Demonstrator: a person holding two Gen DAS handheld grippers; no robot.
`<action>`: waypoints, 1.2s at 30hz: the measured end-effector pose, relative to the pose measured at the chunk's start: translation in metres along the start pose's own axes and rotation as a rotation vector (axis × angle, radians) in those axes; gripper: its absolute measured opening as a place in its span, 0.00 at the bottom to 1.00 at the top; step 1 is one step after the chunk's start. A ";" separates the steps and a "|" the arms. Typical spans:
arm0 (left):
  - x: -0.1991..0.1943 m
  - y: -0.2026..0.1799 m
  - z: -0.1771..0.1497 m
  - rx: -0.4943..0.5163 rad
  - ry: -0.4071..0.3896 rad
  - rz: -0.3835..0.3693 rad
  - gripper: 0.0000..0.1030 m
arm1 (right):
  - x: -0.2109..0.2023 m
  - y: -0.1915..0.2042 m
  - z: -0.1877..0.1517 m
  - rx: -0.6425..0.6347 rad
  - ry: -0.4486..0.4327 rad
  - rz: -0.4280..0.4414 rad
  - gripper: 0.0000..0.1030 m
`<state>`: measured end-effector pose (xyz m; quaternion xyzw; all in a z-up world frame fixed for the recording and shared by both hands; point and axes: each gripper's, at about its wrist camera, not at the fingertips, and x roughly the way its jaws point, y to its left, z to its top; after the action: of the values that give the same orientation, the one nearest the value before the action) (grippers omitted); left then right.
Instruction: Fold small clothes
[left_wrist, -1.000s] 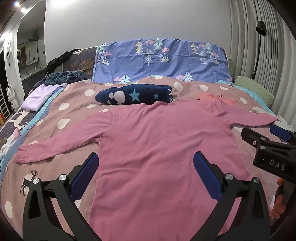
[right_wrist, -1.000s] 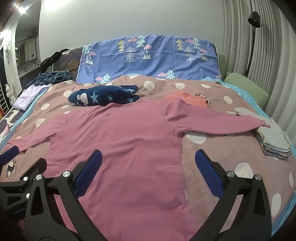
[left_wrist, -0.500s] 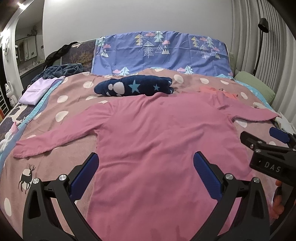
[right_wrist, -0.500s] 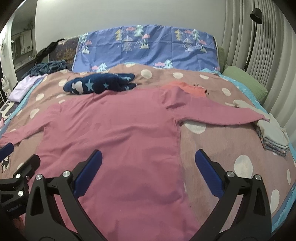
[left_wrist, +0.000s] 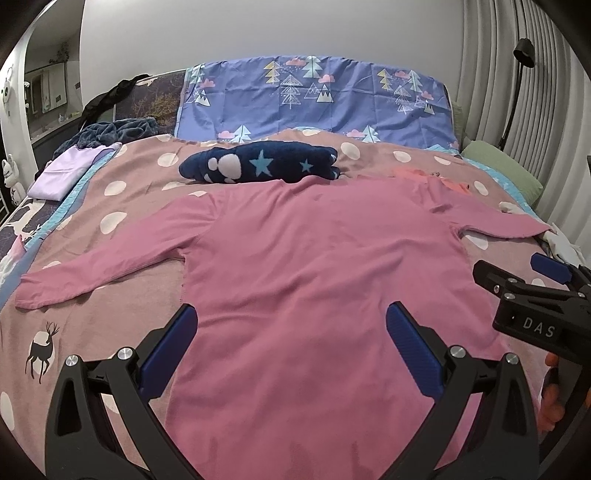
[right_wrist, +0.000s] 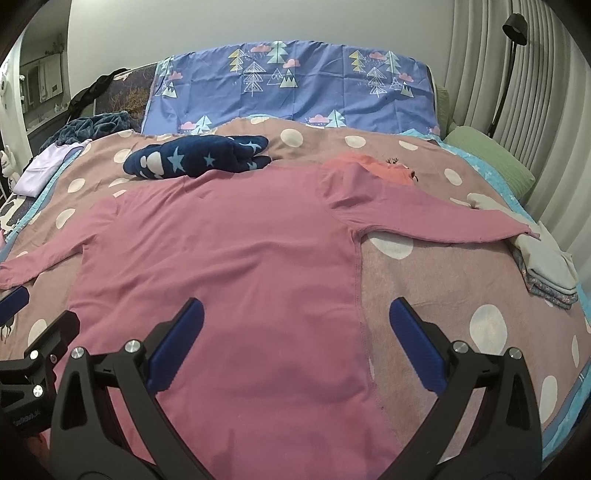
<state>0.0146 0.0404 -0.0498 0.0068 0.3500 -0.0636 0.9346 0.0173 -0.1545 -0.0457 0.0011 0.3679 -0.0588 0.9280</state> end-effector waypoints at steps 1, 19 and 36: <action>0.000 0.000 0.000 -0.001 -0.002 -0.001 0.99 | 0.000 0.000 0.000 0.000 -0.001 0.000 0.98; -0.020 0.027 -0.002 -0.068 -0.222 -0.119 0.99 | -0.004 0.006 0.010 0.004 -0.054 -0.004 0.98; 0.009 0.147 -0.020 -0.299 -0.101 -0.025 0.96 | 0.007 0.019 0.015 -0.011 -0.107 0.145 0.98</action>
<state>0.0266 0.1858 -0.0760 -0.1402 0.3082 -0.0226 0.9407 0.0342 -0.1372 -0.0405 0.0192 0.3172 0.0105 0.9481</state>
